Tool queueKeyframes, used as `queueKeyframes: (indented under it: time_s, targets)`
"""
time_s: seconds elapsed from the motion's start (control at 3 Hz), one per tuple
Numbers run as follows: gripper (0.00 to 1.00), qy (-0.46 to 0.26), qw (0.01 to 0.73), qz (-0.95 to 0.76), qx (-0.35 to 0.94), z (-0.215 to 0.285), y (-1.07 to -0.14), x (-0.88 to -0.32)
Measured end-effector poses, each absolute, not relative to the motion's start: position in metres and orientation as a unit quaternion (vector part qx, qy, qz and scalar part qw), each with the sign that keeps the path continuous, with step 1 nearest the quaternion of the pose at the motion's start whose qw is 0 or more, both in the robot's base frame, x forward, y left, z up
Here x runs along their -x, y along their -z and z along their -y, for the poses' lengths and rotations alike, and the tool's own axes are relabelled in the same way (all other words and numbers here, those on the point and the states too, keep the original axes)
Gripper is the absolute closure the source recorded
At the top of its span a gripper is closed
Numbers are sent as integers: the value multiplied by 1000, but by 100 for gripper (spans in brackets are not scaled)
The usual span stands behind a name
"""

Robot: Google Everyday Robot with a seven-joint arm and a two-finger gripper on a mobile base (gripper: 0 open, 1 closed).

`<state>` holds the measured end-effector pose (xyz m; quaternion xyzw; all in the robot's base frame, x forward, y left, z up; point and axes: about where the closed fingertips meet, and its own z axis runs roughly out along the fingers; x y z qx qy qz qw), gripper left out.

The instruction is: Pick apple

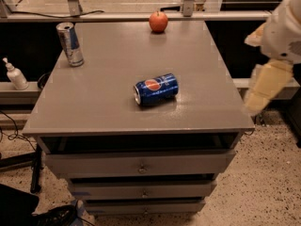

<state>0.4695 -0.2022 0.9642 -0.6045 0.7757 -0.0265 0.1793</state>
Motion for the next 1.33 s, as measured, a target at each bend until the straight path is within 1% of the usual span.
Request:
queueKeyframes:
  time_s: [0.67,1.0,1.33]
  targets:
    - [0,-38,274,-754,595,128,-932,-614]
    - [0,-56,314,-750,579,104,-931,-678]
    - [0,-71,377,-746,544,97,-937,-745]
